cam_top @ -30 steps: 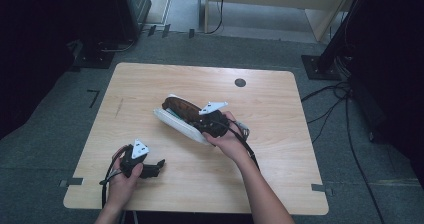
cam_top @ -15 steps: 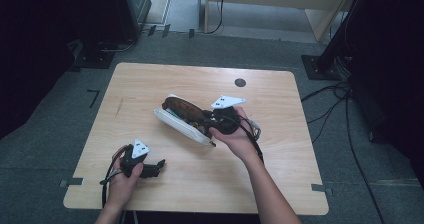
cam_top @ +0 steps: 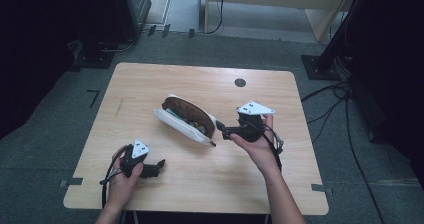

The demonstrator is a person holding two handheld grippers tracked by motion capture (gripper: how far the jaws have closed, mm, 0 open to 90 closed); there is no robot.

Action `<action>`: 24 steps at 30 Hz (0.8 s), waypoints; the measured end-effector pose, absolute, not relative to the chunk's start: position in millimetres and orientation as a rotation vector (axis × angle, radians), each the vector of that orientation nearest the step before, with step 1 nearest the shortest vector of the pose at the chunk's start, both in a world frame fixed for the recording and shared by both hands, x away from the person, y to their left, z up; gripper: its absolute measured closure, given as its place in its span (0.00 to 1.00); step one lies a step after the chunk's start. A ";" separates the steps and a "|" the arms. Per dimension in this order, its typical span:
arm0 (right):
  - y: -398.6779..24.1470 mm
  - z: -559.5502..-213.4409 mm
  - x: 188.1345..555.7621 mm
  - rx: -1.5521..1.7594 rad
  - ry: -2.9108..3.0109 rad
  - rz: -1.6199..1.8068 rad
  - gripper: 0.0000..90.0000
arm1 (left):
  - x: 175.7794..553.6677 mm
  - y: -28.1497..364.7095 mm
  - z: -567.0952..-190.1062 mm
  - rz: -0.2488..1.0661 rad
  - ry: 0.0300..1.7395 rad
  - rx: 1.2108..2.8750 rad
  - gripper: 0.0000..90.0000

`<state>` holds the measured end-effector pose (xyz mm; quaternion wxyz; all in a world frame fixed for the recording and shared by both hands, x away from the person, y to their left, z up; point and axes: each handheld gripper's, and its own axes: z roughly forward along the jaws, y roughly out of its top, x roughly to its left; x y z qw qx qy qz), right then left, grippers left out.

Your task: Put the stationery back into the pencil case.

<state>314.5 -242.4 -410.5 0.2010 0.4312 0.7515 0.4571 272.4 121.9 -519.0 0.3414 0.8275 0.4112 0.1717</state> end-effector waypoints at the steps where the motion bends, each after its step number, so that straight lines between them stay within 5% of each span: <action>1: -247.2 -413.0 313.1 1.214 2.097 1.267 0.00 | 272.4 121.6 -519.2 0.446 1.071 2.148 0.13; 24: -338.0 -487.8 264.8 1.468 2.033 1.077 0.00 | 272.4 121.7 -519.1 0.444 1.065 2.154 0.13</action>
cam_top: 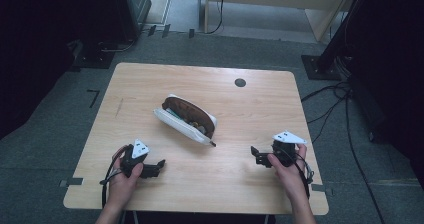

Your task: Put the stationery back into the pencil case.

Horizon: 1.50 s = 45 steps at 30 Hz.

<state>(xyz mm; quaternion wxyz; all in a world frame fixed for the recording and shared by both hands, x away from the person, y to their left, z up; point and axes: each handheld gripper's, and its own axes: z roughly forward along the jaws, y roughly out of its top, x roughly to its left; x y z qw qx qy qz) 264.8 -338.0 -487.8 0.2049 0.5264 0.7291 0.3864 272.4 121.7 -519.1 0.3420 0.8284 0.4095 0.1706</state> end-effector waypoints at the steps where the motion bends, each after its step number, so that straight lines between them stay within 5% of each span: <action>1: -340.3 -491.4 262.8 1.471 2.033 1.069 0.00 | 272.4 121.7 -519.1 0.444 1.064 2.156 0.13; 24: -386.2 -524.7 225.8 1.624 1.983 0.959 0.00 | 272.4 121.7 -519.1 0.444 1.064 2.156 0.13; 45: -380.7 -526.7 225.6 1.608 1.959 0.843 0.00 | 272.4 120.7 -519.1 0.441 1.045 2.164 0.13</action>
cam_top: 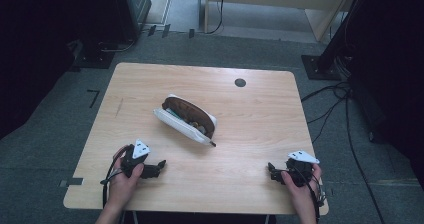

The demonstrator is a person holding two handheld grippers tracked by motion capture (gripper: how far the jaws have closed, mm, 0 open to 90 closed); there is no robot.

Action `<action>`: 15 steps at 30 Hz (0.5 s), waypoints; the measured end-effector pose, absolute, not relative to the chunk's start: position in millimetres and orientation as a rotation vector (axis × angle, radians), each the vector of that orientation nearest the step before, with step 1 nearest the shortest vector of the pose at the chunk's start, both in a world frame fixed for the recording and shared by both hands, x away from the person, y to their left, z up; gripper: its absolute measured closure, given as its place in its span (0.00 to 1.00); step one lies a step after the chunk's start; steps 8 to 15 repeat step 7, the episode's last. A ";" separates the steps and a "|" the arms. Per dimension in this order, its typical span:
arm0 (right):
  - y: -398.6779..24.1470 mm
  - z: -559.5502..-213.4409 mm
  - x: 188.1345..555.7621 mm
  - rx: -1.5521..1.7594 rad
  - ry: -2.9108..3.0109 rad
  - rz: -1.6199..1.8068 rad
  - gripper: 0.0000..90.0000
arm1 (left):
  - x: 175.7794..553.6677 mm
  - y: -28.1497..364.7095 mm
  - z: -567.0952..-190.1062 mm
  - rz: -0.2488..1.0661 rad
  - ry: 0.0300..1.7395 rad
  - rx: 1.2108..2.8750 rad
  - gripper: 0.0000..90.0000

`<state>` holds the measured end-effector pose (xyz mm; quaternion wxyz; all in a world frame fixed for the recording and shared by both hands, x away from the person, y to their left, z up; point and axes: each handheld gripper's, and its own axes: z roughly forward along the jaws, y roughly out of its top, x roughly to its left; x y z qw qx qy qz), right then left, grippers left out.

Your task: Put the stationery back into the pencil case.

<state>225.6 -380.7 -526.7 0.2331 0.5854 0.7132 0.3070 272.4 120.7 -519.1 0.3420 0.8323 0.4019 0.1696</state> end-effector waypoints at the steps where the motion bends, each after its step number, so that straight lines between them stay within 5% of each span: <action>1: -380.9 -526.7 225.6 1.606 1.959 0.842 0.00 | 272.5 120.7 -519.1 0.441 1.045 2.164 0.13; 15: -380.8 -526.7 225.6 1.608 1.959 0.842 0.00 | 272.8 120.6 -519.1 0.441 1.048 2.163 0.13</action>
